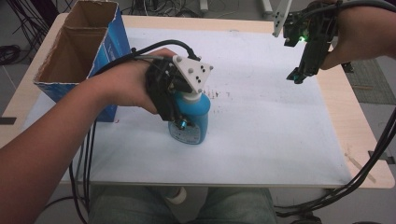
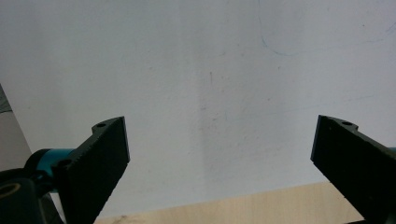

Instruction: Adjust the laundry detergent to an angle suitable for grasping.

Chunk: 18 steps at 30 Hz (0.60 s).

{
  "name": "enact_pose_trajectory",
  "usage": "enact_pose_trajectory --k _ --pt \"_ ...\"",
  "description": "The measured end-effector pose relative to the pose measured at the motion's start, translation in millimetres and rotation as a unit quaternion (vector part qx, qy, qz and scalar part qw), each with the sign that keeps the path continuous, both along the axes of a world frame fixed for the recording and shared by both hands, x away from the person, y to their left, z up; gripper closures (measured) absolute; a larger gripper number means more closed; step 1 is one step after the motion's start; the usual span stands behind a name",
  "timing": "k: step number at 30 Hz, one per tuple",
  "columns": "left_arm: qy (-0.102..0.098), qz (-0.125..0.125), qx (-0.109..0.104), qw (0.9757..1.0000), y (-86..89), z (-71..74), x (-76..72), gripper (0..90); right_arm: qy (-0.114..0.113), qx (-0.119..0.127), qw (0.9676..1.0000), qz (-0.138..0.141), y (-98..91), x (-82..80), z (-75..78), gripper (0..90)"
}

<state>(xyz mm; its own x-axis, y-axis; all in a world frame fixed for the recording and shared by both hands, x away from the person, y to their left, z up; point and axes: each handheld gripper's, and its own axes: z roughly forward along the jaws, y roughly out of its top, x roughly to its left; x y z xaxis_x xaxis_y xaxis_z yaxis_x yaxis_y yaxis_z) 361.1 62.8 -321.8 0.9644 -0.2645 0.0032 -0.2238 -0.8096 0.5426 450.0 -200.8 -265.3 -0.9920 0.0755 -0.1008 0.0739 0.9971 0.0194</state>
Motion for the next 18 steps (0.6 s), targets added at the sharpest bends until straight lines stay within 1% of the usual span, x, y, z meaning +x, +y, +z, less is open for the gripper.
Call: enact_pose_trajectory --k 4,5,7,8,10,11,12,16,17,18 --pt "-0.001 0.001 0.001 1.0000 1.3 -0.1 -0.6 41.9 0.000 -0.001 1.0000 -0.001 -1.0 -0.4 0.6 3.4" --pt "0.001 0.005 0.007 1.0000 0.4 0.1 -1.0 41.8 -0.001 -0.001 1.0000 0.001 -1.9 0.0 0.8 3.4" --pt "0.000 0.006 0.008 0.9999 0.2 0.4 -1.2 41.7 0.000 -0.001 1.0000 -0.001 -2.0 0.0 0.8 3.4" --pt "0.003 0.011 0.008 0.9999 0.2 0.1 -1.0 41.5 0.000 -0.002 1.0000 -0.003 -1.7 0.0 0.4 3.4" --pt "0.007 0.011 0.010 0.9999 0.2 -0.1 -0.5 40.8 0.001 -0.002 1.0000 -0.001 -1.0 -0.2 0.3 3.4" --pt "0.007 0.011 0.010 0.9999 0.2 -0.1 -0.5 39.0 0.001 -0.003 1.0000 -0.002 -0.3 -0.7 0.4 3.4" --pt "0.010 0.016 0.015 0.9997 0.1 -1.0 0.2 35.8 0.000 -0.002 1.0000 -0.001 0.1 -0.8 0.3 3.4" --pt "0.009 0.010 0.018 0.9997 1.3 -1.4 -0.1 34.6 0.001 -0.002 1.0000 0.001 0.7 -1.1 0.4 3.4" --pt "0.014 0.015 0.017 0.9996 2.7 -0.5 -0.1 34.6 0.001 -0.003 1.0000 0.001 0.8 -1.2 0.4 3.4" --pt "0.018 0.017 0.015 0.9996 3.6 0.2 0.2 32.6 0.001 -0.004 1.0000 0.001 0.6 -1.3 0.3 3.4"
